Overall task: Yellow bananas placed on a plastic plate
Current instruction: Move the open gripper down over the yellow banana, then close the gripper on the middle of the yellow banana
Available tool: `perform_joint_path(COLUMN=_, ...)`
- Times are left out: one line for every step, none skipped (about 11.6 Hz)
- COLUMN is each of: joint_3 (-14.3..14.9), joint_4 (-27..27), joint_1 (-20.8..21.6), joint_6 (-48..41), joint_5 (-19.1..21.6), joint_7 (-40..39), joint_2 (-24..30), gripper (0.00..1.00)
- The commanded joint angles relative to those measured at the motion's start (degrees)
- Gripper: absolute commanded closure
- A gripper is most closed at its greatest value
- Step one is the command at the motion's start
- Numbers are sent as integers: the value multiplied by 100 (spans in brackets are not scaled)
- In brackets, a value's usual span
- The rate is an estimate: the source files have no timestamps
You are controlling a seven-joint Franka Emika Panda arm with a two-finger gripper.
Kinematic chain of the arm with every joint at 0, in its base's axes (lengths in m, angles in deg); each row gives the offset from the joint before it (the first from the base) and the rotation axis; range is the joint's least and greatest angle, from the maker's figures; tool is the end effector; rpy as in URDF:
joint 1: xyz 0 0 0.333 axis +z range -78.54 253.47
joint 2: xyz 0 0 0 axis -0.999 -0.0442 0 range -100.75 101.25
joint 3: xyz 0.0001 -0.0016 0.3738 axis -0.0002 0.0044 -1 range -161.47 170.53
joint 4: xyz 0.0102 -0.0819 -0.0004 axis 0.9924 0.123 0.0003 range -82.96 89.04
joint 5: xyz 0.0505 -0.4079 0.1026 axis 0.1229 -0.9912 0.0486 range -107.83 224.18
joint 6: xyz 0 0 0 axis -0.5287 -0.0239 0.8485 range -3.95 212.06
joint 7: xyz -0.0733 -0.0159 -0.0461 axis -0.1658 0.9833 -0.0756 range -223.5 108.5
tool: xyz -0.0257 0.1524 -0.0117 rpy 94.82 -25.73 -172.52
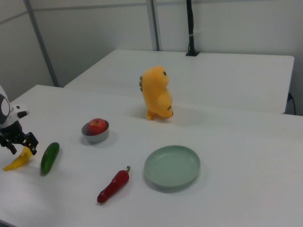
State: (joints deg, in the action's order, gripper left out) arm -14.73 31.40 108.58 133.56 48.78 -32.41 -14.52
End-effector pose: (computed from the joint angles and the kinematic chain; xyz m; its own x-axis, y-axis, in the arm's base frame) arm 0.4892 0.4009 0.3086 0.9297 0.3587 0.0838 0.3598 -0.9330 0.0018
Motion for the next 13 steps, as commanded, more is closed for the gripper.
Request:
perform_joint_path(joint_3=10, joint_4=73, joint_1=15, joint_6=201, joint_5=-168, joint_7=224, joint_2=-79, gripper=7)
perform_joint_path(joint_3=10, joint_4=73, joint_1=6, joint_6=201, joint_5=-195, joint_7=224, joint_2=-79, gripper=19)
perform_joint_path(joint_3=10, joint_4=73, joint_1=6, joint_6=201, joint_5=-195, joint_7=224, joint_2=-105, gripper=36)
perform_joint_path(joint_3=10, joint_4=64, joint_1=6, joint_6=201, joint_5=-195, joint_7=224, joint_2=-131, gripper=53)
perform_joint_path(joint_3=2, joint_4=64, joint_1=6, joint_6=201, joint_5=-204, joint_7=224, joint_2=-131, gripper=74)
perform_joint_path(joint_3=2, joint_4=64, joint_1=-3, joint_6=201, joint_5=-195, joint_7=224, joint_2=-131, gripper=89)
perform_joint_path(joint_3=2, joint_4=55, joint_1=-46, joint_6=201, joint_5=-204, joint_7=224, joint_2=-123, gripper=95)
perform_joint_path(joint_3=2, joint_4=47, joint_1=-55, joint_6=193, joint_5=-195, joint_7=224, joint_2=-114, gripper=96)
perform_joint_path(joint_3=2, joint_4=38, joint_1=-55, joint_6=175, joint_5=-195, joint_7=224, joint_2=-96, gripper=96)
perform_joint_path(joint_3=2, joint_4=38, joint_1=-55, joint_6=132, joint_5=-195, joint_7=233, joint_2=-61, gripper=96)
perform_joint_path(joint_3=2, joint_4=12, joint_1=-73, joint_6=114, joint_5=-177, joint_7=242, joint_2=17, gripper=96)
perform_joint_path(joint_3=2, joint_4=-58, joint_1=-151, joint_6=-8, joint_5=-151, joint_7=242, joint_2=149, gripper=96)
perform_joint_path(joint_3=10, joint_4=-224, joint_1=-265, joint_6=-314, joint_5=-107, joint_7=251, joint_2=280, gripper=96)
